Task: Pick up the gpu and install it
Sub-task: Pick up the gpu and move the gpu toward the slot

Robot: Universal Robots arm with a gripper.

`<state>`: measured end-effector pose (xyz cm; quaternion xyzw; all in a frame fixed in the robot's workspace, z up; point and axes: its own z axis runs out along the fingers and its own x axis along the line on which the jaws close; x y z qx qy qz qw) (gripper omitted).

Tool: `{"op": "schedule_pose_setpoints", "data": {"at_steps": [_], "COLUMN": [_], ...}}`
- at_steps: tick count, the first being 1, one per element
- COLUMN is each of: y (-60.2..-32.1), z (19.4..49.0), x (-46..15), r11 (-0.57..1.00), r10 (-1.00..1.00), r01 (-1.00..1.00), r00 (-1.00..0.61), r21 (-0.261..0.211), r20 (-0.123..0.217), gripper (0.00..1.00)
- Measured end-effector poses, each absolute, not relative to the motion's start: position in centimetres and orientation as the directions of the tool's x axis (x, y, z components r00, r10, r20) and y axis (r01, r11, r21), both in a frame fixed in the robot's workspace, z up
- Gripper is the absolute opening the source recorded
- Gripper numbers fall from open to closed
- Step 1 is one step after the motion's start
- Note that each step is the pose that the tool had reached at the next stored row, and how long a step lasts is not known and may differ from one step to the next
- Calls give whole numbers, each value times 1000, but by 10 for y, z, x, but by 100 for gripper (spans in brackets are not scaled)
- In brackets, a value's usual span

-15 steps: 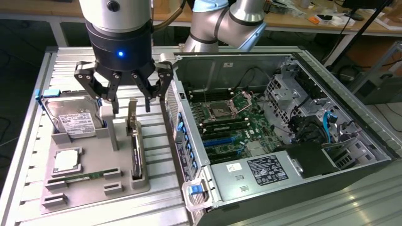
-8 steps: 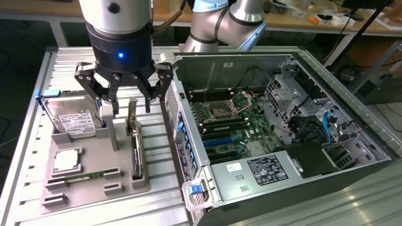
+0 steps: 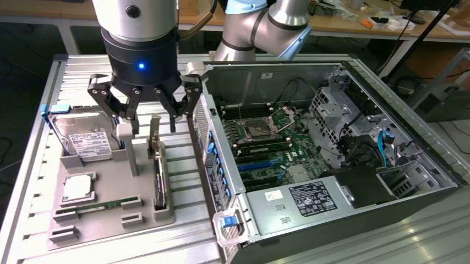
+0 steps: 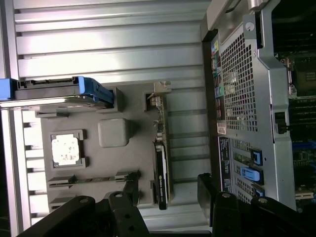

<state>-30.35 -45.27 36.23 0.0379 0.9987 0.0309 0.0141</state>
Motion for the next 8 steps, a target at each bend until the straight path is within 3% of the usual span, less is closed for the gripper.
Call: {"op": "schedule_pose_setpoints", "data": {"at_steps": [8], "y": [-453], "z": [361], "x": [-303], "r11": [995], "r10": [77], "r01": [75], "r00": [-997], "r21": [63], "r20": [-26], "gripper": [60]}}
